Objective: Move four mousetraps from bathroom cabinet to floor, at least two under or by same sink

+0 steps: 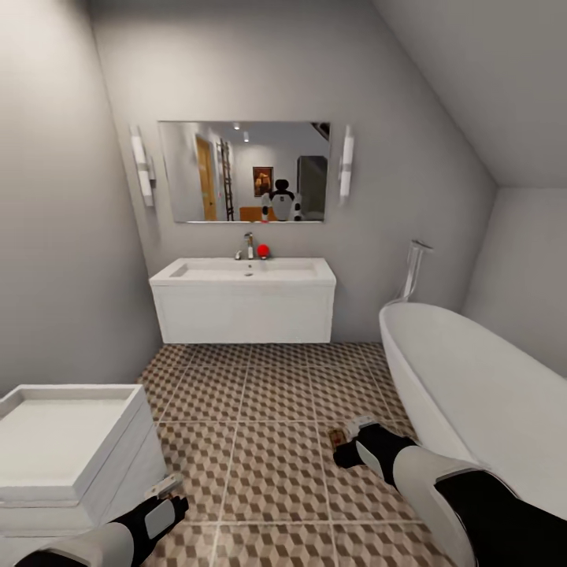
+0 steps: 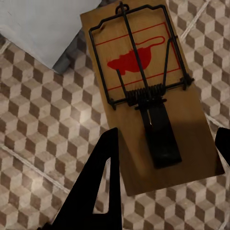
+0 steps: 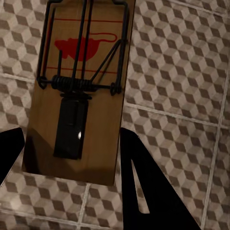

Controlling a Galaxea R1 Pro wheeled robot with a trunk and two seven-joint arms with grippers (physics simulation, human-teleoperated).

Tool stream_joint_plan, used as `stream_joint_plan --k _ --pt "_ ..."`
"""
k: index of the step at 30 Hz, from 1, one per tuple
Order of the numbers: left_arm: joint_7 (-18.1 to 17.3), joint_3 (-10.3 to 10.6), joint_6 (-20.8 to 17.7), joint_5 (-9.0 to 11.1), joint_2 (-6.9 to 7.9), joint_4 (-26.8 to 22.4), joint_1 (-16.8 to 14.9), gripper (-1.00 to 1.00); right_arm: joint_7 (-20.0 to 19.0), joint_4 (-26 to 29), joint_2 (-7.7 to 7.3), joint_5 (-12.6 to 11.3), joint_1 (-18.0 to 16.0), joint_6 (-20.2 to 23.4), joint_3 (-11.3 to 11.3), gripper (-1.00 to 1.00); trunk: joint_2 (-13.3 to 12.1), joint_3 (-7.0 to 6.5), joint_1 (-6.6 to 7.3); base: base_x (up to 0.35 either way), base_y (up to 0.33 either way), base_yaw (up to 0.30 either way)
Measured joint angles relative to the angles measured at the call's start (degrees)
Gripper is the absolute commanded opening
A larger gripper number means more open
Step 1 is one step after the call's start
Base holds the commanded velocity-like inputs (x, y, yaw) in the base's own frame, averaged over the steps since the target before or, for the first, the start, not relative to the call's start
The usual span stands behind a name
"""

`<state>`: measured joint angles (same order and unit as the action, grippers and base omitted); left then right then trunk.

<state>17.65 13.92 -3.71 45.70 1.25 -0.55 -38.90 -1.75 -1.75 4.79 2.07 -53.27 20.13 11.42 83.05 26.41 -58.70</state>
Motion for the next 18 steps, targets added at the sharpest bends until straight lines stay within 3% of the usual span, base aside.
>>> stream_joint_plan --k 6,18 --pt "-0.08 0.0 0.02 -0.14 -0.17 -0.09 0.0 -1.0 0.0 0.0 -0.29 -0.16 0.0 -0.01 -0.04 -1.0 0.0 0.0 0.0 0.321 0.0 0.157" --pt "-0.3 0.33 -0.65 -1.05 -0.59 -1.02 -0.03 -1.0 0.35 0.0 -1.25 -0.49 0.7 0.12 -0.11 -1.0 0.0 0.0 0.0 0.321 0.0 0.014"
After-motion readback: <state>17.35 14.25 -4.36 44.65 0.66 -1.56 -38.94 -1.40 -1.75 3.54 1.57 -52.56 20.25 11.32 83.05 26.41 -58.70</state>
